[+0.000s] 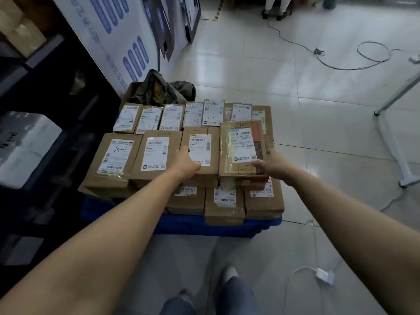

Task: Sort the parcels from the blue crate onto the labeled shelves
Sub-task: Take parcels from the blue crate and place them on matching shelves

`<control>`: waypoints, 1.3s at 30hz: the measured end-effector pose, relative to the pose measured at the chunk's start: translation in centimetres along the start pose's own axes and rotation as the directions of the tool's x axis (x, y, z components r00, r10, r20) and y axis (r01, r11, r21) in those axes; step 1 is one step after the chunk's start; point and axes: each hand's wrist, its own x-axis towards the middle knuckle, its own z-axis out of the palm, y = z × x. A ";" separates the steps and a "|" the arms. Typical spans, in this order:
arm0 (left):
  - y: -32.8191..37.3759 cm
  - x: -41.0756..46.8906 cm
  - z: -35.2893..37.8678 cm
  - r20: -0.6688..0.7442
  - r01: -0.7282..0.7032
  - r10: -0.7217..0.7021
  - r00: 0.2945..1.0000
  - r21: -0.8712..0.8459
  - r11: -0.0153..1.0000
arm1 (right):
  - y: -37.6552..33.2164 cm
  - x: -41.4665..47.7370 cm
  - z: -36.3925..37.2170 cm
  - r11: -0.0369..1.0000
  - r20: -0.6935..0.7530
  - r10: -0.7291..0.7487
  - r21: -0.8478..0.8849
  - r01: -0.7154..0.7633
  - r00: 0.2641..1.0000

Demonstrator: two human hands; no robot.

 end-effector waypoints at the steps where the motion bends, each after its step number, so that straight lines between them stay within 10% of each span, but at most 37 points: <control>1: 0.1 0.3 0.1 0.022 0.005 -0.005 1.000 -0.013 1.000 | 0.2 0.4 0.2 0.999 -0.006 0.020 0.027 -0.020 1.000; 39: 0.0 10.0 3.2 0.001 0.416 -0.418 0.908 0.115 0.902 | 5.3 9.5 -0.9 0.757 0.340 0.154 0.563 -0.332 0.928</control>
